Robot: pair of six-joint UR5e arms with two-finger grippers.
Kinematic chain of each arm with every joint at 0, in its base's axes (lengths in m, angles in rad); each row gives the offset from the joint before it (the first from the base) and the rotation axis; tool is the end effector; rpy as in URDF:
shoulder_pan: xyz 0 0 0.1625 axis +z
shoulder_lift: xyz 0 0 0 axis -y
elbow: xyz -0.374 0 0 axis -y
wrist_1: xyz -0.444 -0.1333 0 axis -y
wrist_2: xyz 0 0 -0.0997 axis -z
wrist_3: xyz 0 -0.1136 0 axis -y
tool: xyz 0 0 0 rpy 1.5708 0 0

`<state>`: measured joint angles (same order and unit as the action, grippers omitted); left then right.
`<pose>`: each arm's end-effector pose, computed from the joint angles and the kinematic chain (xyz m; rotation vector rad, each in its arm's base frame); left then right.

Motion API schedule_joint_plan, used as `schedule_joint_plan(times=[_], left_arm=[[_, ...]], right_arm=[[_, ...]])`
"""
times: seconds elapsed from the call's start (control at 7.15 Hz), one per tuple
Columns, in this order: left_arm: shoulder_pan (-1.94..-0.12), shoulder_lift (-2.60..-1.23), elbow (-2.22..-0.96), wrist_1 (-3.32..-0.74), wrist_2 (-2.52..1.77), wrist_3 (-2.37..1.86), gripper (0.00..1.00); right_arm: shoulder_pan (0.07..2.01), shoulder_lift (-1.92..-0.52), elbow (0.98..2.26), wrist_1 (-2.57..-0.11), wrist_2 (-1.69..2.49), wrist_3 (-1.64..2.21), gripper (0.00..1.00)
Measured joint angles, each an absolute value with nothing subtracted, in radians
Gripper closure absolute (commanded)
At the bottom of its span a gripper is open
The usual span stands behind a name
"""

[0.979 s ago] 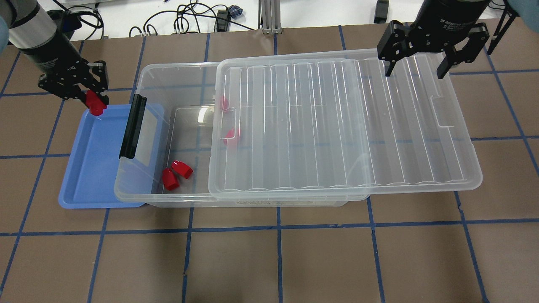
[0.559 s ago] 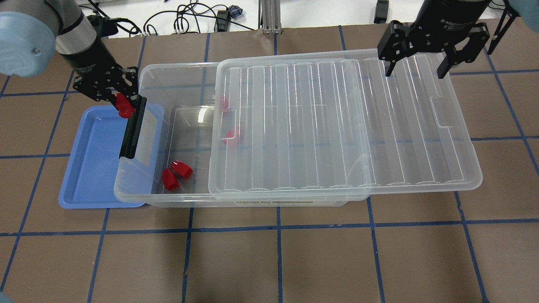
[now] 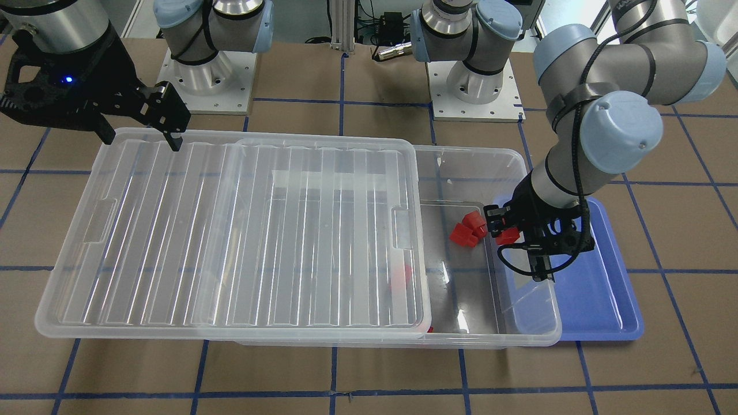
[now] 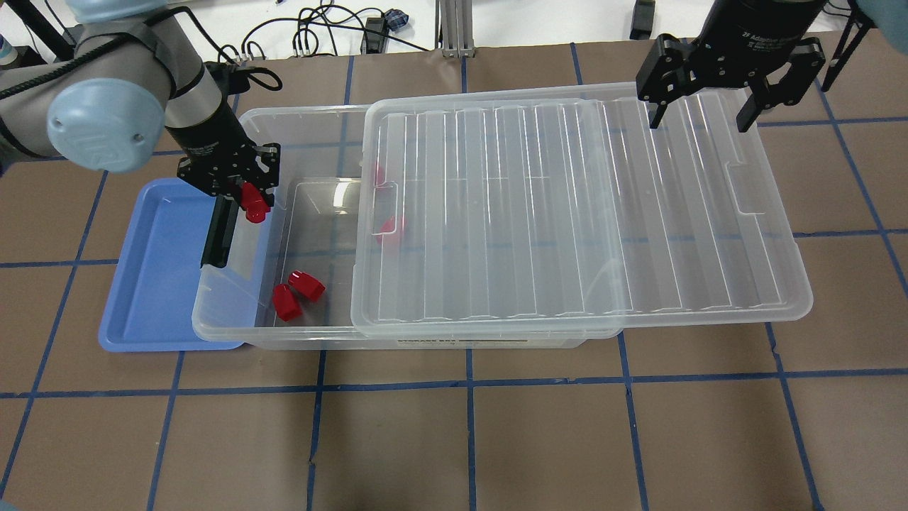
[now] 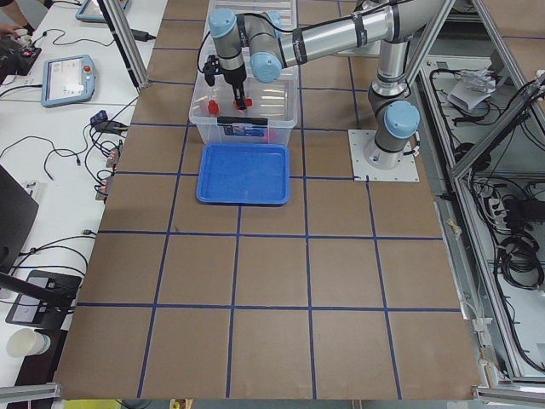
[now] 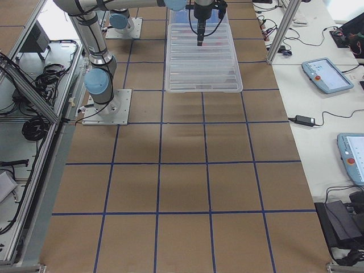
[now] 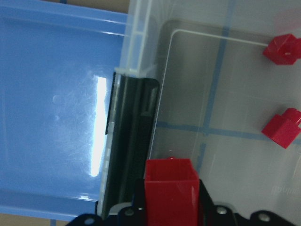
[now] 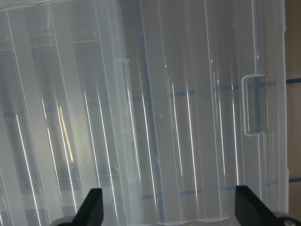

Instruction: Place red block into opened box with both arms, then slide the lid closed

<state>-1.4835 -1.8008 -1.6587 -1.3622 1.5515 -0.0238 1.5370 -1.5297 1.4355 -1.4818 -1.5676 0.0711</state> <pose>-0.0832 -0.6033 0.2641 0.1745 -3.1094 -0.1693 0.1147 -0.5619 0.4649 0.1645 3.1340 -0.0081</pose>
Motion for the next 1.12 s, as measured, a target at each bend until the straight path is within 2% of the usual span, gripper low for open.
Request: schedule_joint_plan(times=[0.42,0.98,1.12], left_arm=[[-1.526,-1.822,-1.702,-1.309,1.542,-0.088,0.95],[-1.530,-1.894,-1.790,-1.101,1.539,-0.100,0.94],[-1.530,-1.923,-1.795,-1.070,1.539,-0.089,0.78]], right_arm=[[1.537,-1.532,1.436,-1.482,-1.568,0.069,0.00],[1.537,-1.533,1.439,-1.482,-1.567,0.059,0.00],[1.537,-1.532,1.438,-1.482,-1.567,0.057,0.00]])
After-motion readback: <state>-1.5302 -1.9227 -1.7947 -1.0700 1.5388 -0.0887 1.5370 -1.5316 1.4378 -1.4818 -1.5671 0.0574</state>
